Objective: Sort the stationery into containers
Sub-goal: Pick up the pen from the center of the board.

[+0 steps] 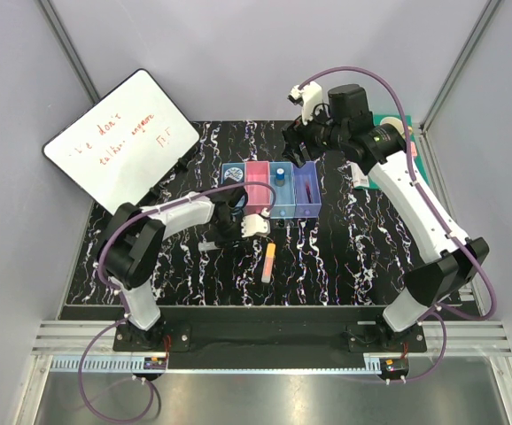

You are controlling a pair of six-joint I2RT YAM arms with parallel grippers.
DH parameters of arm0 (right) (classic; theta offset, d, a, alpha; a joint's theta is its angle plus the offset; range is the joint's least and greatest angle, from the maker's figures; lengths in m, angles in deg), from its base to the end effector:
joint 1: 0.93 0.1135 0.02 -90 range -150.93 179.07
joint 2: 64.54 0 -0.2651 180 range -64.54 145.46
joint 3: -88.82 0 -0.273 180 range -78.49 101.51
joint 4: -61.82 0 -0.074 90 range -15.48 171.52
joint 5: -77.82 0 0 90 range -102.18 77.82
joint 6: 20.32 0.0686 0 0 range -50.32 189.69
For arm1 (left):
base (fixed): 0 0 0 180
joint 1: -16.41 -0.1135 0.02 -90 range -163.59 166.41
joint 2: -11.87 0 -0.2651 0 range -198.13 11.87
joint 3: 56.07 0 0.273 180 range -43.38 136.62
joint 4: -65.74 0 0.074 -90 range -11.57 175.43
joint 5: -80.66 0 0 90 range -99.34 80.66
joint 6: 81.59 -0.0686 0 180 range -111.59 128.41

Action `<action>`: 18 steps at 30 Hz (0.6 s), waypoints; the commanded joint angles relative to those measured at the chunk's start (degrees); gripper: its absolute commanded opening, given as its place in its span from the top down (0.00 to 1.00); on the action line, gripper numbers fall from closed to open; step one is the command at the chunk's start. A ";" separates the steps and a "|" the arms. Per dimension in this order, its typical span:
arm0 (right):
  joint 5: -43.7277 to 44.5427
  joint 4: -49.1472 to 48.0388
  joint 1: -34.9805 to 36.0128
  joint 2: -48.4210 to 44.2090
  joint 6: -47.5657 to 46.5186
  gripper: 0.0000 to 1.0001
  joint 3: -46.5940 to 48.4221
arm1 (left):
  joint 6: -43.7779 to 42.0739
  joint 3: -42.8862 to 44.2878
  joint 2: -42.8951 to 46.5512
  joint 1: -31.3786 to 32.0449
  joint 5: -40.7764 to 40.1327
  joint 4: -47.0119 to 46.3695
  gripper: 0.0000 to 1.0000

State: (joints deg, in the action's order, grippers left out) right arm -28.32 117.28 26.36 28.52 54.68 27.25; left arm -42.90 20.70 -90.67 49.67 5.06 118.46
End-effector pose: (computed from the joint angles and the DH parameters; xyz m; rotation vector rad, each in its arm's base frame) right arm 0.3484 0.2012 0.4251 -0.9151 1.8915 0.4244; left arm 0.2845 -0.2070 0.1160 1.9704 2.1119 -0.3147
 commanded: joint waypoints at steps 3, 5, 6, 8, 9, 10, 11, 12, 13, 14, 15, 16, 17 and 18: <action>-0.91 -1.19 0.66 -2.70 0.59 0.19 1.59 | -0.37 -1.32 -3.02 -0.30 1.51 2.51 0.91; -0.65 -1.19 0.66 -2.79 0.42 0.19 1.32 | -0.02 -1.58 -1.96 -0.30 1.69 2.60 1.00; -0.47 -1.28 0.66 -3.05 0.33 0.19 0.88 | 0.16 -1.58 -1.44 -0.30 1.87 2.60 1.00; 0.05 -1.45 0.66 -3.23 -0.11 0.19 0.44 | 0.68 -1.76 0.06 -0.30 2.22 2.94 1.00; 0.14 -1.45 0.66 -3.32 -0.20 0.19 0.18 | 0.95 -1.76 0.58 -0.30 2.57 3.12 1.00; 0.41 -1.45 0.66 -3.32 -0.29 0.19 0.09 | 1.38 -1.76 1.55 -0.30 2.57 3.38 1.00; 0.58 -1.63 0.66 -3.41 -0.64 0.19 0.00 | 1.65 -1.67 2.08 -0.30 2.92 3.65 1.00; 0.67 -1.54 0.66 -3.41 -0.73 0.19 0.09 | 1.82 -1.50 2.60 -0.30 2.92 4.00 1.00; 0.93 -1.54 0.66 -3.41 -0.81 0.18 0.00 | 2.26 -1.23 3.83 -0.30 2.83 4.61 1.00; 0.94 -1.63 0.66 -3.49 -1.08 0.18 0.00 | 2.35 -0.97 4.45 -0.30 3.01 5.05 1.00; 1.02 -1.72 0.66 -3.58 -1.25 0.18 0.00 | 2.53 -0.79 5.06 -0.30 3.18 5.49 1.00; 1.29 -1.81 0.66 -3.58 -1.43 0.18 -0.09 | 2.96 -0.27 6.29 -0.30 3.19 6.19 1.00; 1.37 -1.89 0.66 -3.67 -1.60 0.18 -0.09 | 3.14 0.08 6.91 -0.30 3.36 6.55 1.00; 1.46 -1.81 0.66 -3.76 -1.78 0.18 -0.26 | 3.41 0.43 7.53 -0.30 3.45 6.99 1.00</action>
State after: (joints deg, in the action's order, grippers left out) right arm -27.95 117.24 26.40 27.66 54.13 27.22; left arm -41.02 19.82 -88.22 49.51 5.93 122.64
